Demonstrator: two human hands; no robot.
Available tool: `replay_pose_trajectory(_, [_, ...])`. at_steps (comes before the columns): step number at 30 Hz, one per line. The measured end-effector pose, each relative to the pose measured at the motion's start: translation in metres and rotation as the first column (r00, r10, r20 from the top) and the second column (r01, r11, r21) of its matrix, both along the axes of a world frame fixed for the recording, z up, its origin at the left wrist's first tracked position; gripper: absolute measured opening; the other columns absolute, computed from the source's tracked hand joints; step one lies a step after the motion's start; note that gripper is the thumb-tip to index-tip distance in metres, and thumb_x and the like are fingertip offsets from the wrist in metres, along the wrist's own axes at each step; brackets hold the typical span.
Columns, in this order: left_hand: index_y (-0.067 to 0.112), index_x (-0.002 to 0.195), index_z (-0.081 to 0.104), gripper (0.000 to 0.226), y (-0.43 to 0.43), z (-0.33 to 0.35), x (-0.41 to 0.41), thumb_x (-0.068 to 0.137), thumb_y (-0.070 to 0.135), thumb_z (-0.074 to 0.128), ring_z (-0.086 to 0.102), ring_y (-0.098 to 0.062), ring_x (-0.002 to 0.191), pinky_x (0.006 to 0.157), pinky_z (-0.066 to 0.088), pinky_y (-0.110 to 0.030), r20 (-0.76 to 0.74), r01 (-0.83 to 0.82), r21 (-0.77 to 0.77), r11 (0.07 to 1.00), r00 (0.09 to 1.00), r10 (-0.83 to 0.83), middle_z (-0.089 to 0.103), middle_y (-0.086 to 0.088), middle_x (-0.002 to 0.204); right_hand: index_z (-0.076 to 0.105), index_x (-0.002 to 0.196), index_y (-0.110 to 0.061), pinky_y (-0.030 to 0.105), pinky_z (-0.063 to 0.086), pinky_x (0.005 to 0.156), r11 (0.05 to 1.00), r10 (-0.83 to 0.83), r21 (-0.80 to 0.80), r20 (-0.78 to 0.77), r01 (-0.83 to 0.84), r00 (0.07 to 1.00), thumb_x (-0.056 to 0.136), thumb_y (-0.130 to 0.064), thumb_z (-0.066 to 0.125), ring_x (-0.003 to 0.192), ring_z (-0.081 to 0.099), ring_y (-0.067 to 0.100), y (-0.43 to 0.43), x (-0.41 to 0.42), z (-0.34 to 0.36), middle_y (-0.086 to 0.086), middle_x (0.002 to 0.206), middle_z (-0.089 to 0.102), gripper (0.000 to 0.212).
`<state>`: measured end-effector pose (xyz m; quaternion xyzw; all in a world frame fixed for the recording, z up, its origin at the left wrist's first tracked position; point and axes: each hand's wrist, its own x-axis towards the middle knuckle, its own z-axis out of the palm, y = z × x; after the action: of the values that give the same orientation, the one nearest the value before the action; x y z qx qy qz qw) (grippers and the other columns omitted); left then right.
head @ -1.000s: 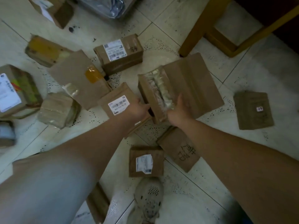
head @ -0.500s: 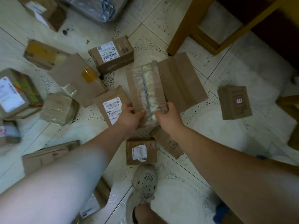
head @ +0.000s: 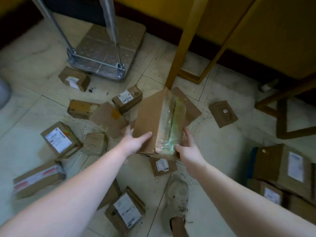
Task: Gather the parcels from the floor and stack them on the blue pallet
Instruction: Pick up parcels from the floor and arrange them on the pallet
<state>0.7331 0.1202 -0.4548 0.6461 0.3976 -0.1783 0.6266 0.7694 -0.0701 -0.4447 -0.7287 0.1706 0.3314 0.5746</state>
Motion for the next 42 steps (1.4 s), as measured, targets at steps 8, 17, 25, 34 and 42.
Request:
replay_pose_trajectory(8, [0.022,0.13,0.039,0.072,-0.012,0.06,-0.065,0.072,0.04,0.078,0.054,-0.014,0.094,0.078,0.05,-0.035,-0.021,0.104,-0.099,0.99,0.994,-0.106,0.056,0.004,0.109,0.027,0.147,-0.038,0.049,0.035,0.109,0.992,-0.114,-0.067,-0.042,0.111,0.993,0.076,-0.073,0.043,0.134,0.038,0.019,-0.006,-0.081,0.062,-0.009,0.151,0.034,0.081])
replay_pose_trajectory(17, [0.021,0.131,0.033,0.055,-0.116,0.083,-0.118,0.087,0.016,0.065,0.057,-0.015,0.092,0.084,0.054,-0.047,0.05,0.348,-0.073,0.935,0.937,-0.345,0.051,0.004,0.108,0.052,0.114,-0.035,0.039,0.055,0.073,0.954,-0.297,-0.085,-0.153,0.286,0.943,0.091,-0.046,0.056,0.099,0.059,0.015,-0.116,-0.17,0.077,-0.006,0.116,0.059,0.026])
replay_pose_trajectory(25, [0.027,0.143,0.027,0.064,-0.289,0.076,-0.168,0.09,0.014,0.059,0.058,-0.017,0.094,0.073,0.055,-0.034,0.032,0.524,-0.055,0.85,0.852,-0.523,0.051,0.0,0.117,0.053,0.128,-0.025,0.049,0.047,0.096,0.885,-0.372,-0.302,-0.003,0.354,0.928,0.097,-0.04,0.046,0.11,0.053,0.026,-0.271,-0.237,0.08,0.005,0.124,0.053,0.035])
replay_pose_trajectory(34, [0.028,0.142,0.031,0.057,-0.471,0.065,-0.193,0.093,0.008,0.05,0.057,-0.013,0.086,0.071,0.053,-0.036,-0.002,0.62,-0.016,0.785,0.785,-0.62,0.052,0.004,0.115,0.028,0.144,-0.031,0.036,0.044,0.098,0.886,-0.316,-0.359,-0.004,0.294,0.949,0.09,-0.016,0.053,0.113,0.05,0.021,-0.448,-0.287,0.081,0.003,0.134,0.046,0.061])
replay_pose_trajectory(42, [0.027,0.145,0.027,0.067,-0.512,0.034,-0.169,0.088,0.003,0.051,0.063,-0.026,0.092,0.074,0.057,-0.044,-0.06,0.681,-0.063,0.729,0.727,-0.684,0.056,-0.005,0.122,0.024,0.148,-0.024,0.032,0.043,0.098,0.849,-0.362,-0.421,-0.023,0.319,0.932,0.091,-0.01,0.054,0.119,0.051,0.022,-0.491,-0.27,0.047,0.002,0.139,0.049,0.066])
